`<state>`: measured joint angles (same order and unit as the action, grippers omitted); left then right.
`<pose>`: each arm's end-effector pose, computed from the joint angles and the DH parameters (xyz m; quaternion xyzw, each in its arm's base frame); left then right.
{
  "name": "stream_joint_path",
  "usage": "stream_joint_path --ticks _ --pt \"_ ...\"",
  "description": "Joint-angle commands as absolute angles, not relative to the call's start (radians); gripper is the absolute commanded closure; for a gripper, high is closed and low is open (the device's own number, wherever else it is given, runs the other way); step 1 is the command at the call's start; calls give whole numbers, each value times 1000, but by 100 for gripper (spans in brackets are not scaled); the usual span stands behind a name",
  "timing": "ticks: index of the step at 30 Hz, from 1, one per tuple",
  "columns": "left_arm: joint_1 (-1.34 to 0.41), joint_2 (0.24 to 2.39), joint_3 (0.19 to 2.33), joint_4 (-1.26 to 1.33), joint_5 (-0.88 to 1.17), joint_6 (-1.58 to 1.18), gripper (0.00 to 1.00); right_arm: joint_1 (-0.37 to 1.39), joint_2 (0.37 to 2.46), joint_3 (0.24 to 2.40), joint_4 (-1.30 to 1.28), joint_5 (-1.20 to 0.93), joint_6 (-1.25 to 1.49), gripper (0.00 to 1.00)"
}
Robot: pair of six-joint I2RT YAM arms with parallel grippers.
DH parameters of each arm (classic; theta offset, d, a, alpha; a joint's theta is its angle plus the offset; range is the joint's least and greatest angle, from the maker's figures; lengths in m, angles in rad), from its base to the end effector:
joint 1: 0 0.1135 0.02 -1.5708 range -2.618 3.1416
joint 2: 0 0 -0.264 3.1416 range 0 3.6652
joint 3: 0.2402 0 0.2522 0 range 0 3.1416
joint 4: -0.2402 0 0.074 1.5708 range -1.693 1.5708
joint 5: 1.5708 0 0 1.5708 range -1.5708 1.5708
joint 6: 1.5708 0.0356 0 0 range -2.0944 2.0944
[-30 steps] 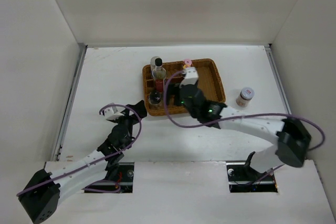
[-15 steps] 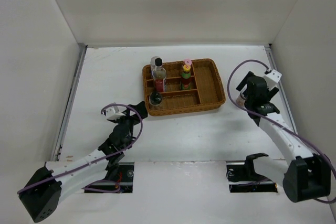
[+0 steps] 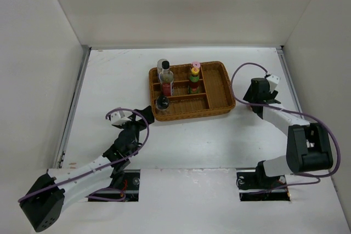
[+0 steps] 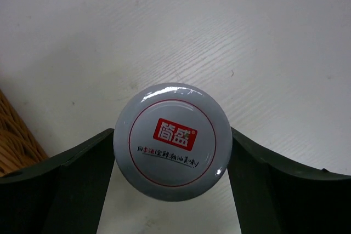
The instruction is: Organize the condiment bottles
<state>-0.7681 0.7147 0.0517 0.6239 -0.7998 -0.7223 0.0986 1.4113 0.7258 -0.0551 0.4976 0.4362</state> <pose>0.1251 -0.0854 0.1792 -0.2546 0.6699 -0.2267 0.6595 0.2837 0.0110 0.1945 0.2469 0.8576 -0.1140 0.4365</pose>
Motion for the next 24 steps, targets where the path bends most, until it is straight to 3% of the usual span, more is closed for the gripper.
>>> stream_joint_path --ticks 1,4,12,18,24 --pt "-769 724 28 667 -793 -732 0 82 1388 744 73 531 428 27" --pt "-771 715 29 669 -793 -732 0 99 1301 716 92 574 417 40" --pt "-768 719 34 673 -787 -733 0 381 1071 773 -5 624 397 42" --pt "-766 733 37 675 -785 -735 0 666 1195 889 83 617 436 40" --pt "-759 724 32 667 -784 -735 0 783 1389 992 172 586 416 40"
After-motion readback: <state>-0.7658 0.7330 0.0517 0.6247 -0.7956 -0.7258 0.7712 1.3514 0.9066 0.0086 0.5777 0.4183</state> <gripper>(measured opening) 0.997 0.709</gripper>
